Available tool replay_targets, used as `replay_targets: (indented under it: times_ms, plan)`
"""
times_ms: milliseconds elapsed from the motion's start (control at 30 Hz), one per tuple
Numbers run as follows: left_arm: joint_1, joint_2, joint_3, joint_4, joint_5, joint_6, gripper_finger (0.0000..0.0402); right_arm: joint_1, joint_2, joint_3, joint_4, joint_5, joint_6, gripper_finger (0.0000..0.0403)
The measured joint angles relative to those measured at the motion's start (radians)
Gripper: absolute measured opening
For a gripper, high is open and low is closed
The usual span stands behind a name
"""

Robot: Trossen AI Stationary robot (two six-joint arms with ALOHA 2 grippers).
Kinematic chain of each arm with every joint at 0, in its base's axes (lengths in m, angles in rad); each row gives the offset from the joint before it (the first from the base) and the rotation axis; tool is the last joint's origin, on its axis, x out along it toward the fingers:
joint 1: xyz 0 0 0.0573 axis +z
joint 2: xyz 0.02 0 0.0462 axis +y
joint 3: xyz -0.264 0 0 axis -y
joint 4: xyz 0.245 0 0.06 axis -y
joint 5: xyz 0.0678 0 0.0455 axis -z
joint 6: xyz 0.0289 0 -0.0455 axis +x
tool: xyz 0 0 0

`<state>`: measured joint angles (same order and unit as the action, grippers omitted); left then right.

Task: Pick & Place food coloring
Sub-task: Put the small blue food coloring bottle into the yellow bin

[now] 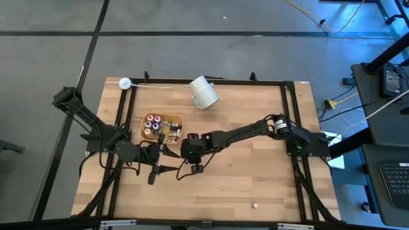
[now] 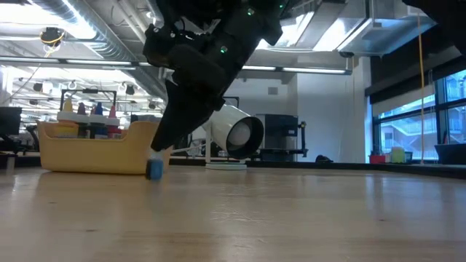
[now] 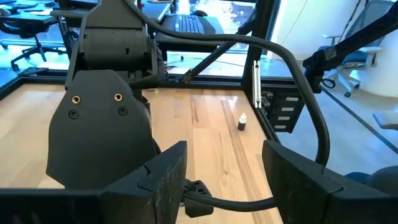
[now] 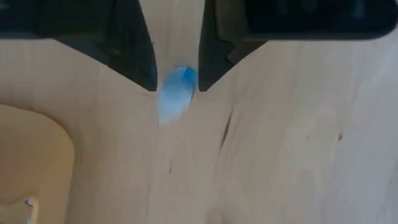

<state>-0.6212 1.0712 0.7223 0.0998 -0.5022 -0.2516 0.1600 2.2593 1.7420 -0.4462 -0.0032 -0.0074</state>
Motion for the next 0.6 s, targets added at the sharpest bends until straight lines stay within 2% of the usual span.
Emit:
replay_targets:
  times_ms: [200,500,600]
  plan:
    - [0.0,0.0,0.0,0.0,0.001,0.0,0.0204,0.0,0.0,0.0,-0.001,0.001,-0.001,0.0137]
    - [0.0,0.0,0.0,-0.006,0.002,0.001,0.0201,0.0,0.0,0.0,-0.007,0.001,-0.005,0.0128]
    - [0.0,0.001,0.0,-0.055,0.002,-0.017,0.0202,0.014,-0.018,-0.002,-0.071,0.004,-0.009,0.0123]
